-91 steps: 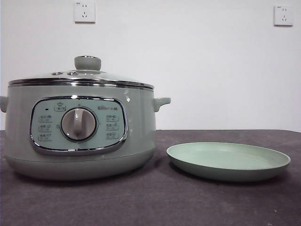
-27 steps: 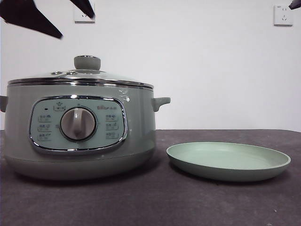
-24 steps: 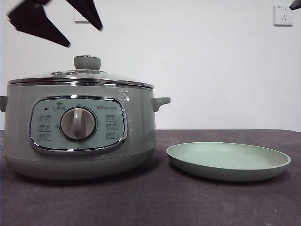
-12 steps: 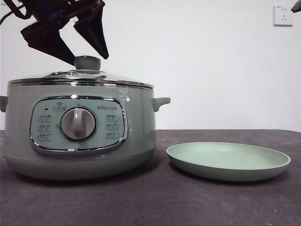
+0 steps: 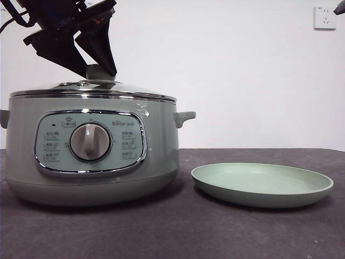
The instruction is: Take the corn out from the steamer,put the corn on the plate,close the lid
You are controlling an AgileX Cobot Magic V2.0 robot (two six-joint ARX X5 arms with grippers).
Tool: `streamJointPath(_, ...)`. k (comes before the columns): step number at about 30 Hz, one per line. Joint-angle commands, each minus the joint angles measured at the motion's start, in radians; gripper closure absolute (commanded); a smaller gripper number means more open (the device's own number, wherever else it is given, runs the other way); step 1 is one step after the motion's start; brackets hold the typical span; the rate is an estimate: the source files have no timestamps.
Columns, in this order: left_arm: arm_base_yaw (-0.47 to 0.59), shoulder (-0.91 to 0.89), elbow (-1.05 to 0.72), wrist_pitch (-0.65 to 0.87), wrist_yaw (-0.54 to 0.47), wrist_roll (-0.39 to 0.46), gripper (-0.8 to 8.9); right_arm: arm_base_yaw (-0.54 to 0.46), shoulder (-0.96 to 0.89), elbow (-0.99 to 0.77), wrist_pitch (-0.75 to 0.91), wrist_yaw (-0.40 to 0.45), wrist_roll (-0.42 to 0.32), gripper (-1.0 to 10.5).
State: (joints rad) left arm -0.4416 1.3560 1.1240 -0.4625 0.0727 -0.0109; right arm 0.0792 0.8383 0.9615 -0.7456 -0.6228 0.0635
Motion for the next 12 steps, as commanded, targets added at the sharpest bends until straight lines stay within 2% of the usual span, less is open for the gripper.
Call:
streamJointPath(1,-0.002,-0.044,0.038,0.041,0.006,0.014,8.22,0.004,0.005,-0.001,0.026,-0.008,0.028,6.0)
streamJointPath(5,-0.003,-0.130,0.136,-0.004,0.006,0.016,8.22,0.063,0.039,-0.001,0.102,-0.007,0.035,6.0)
streamJointPath(8,-0.003,-0.201,0.253,-0.086,0.001,0.045,8.22,0.154,0.099,0.003,0.182,-0.006,0.089,6.0)
streamJointPath(10,-0.003,-0.239,0.332,-0.161,-0.042,0.051,8.22,0.223,0.157,0.019,0.223,0.006,0.100,6.0)
streamJointPath(12,-0.003,-0.275,0.414,-0.271,-0.090,0.068,8.22,0.328,0.250,0.065,0.240,0.089,0.099,6.0)
